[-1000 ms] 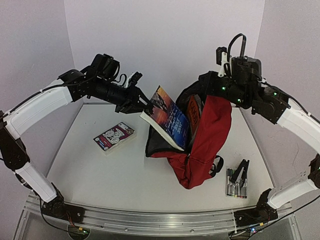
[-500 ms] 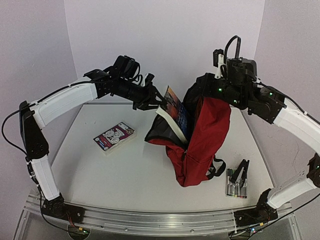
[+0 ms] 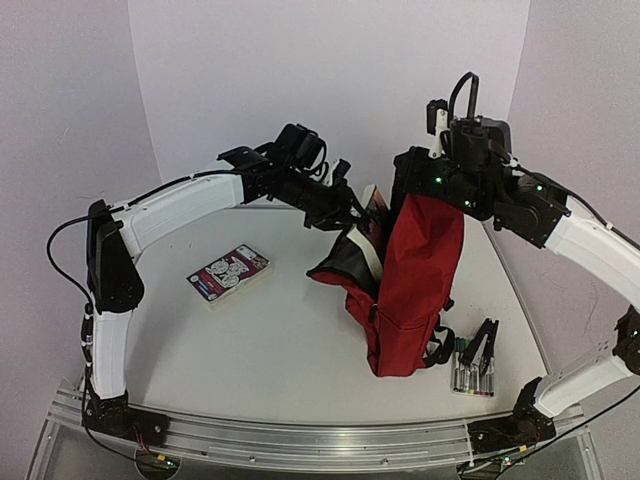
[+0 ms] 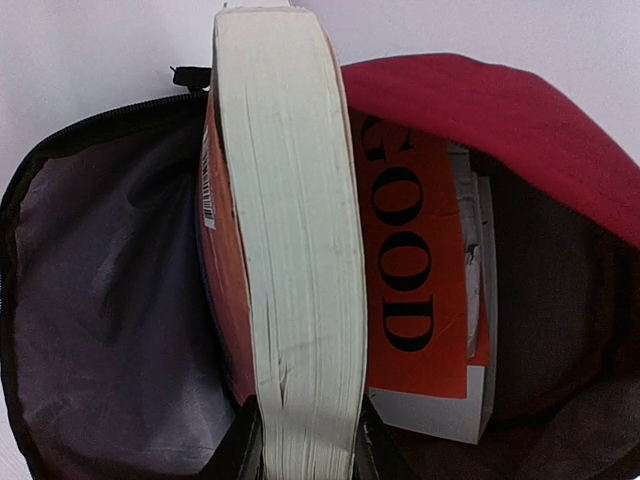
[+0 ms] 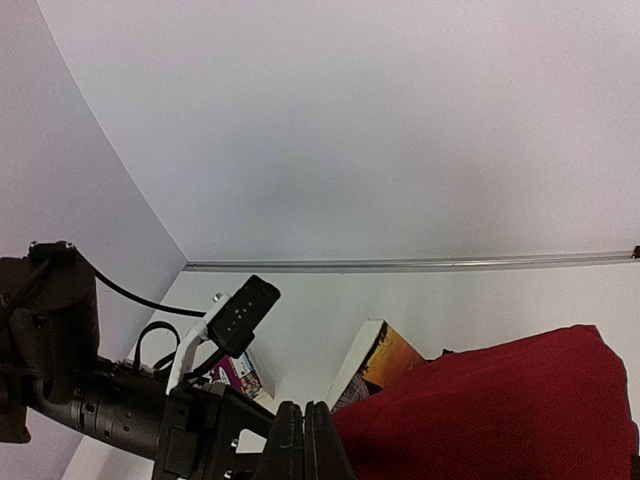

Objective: Pack the student bag
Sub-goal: Place the book in the student bag.

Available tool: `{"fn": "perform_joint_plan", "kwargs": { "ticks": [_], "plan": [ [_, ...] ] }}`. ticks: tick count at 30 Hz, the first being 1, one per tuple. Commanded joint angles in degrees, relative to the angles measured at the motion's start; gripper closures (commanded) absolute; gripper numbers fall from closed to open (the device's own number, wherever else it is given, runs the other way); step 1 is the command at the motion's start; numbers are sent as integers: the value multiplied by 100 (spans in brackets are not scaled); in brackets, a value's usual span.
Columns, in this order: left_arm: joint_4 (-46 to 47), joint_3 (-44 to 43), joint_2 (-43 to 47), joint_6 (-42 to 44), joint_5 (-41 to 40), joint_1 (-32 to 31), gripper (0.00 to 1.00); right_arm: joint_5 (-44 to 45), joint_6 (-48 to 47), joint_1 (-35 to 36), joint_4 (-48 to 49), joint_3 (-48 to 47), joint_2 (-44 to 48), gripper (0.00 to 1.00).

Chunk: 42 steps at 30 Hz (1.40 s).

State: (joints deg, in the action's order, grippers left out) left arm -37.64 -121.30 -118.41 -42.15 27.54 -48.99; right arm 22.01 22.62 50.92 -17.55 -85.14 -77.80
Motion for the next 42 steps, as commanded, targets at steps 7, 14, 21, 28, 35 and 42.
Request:
{"fn": "perform_joint_plan", "kwargs": {
  "ticks": [7, 14, 21, 28, 35, 42],
  "plan": [
    [1780, 340, 367, 137, 1412, -233, 60, 775, 241, 64, 289, 88, 28, 100],
    [2063, 569, 285, 8, 2026, -242, 51, 957, 297, 47, 295, 88, 80, 100],
    [1539, 1538, 1262, 693, 739, 0, 38, 1020, 369, -120, 296, 313, 354, 100],
    [2824, 3912, 2142, -322, 566, 1018, 27, 988, 430, -198, 289, 525, 562, 100],
    [3885, 4750, 1600, -1036, 1195, 1076, 22, 943, 478, -213, 287, 563, 672, 100],
    [4641, 5130, 1160, -1551, 1475, 1056, 19, 942, 477, -211, 288, 584, 814, 100]
  ]
}}
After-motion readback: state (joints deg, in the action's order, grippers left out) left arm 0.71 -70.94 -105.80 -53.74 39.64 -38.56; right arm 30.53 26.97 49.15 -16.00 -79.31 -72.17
